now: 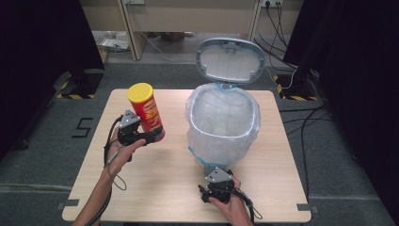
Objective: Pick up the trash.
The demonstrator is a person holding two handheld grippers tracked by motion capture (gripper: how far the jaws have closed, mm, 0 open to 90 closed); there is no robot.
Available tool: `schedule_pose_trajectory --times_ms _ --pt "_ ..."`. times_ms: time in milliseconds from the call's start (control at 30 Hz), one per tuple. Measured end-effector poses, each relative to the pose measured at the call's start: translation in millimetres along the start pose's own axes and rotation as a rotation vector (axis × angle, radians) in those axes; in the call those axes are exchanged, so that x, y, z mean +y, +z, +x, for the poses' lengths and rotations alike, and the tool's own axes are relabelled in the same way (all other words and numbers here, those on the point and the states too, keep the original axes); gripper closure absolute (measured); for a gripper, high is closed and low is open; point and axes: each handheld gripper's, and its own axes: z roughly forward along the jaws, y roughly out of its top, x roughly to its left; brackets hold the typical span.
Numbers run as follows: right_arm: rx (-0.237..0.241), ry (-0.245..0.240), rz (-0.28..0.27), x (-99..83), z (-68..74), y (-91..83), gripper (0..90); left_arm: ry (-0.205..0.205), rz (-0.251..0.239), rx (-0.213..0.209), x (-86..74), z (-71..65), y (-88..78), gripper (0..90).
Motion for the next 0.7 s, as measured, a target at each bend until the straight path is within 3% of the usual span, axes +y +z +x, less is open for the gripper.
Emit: schedule_pose_trajectory --times_ms 133,267,367,500,700 --pt "0.001 -0.001 0.0 0.0 -0.2 -0.1 17.2 -0.005 -0.002 -0.029 12.2 -3.7 -4.9 23.9" --pt "0.003 -0.001 0.0 -0.1 -0.2 -0.1 17.2 0.022 -0.008 -0.037 24.2 -7.4 -9.5 24.0" --pt "0.003 0.0 0.0 0.0 -0.1 -0.1 17.2 0.009 -0.014 -0.068 33.3 -9.8 -12.9 23.9" --pt "0.003 0.0 0.0 0.0 -0.1 -0.1 17.2 0.034 -0.027 -0.056 42.9 -14.0 -16.6 24.0" --pt "0.005 0.0 -0.002 -0.1 -0.1 0.0 17.2 0.025 -0.036 -0.083 52.5 -16.2 -18.7 24.0"
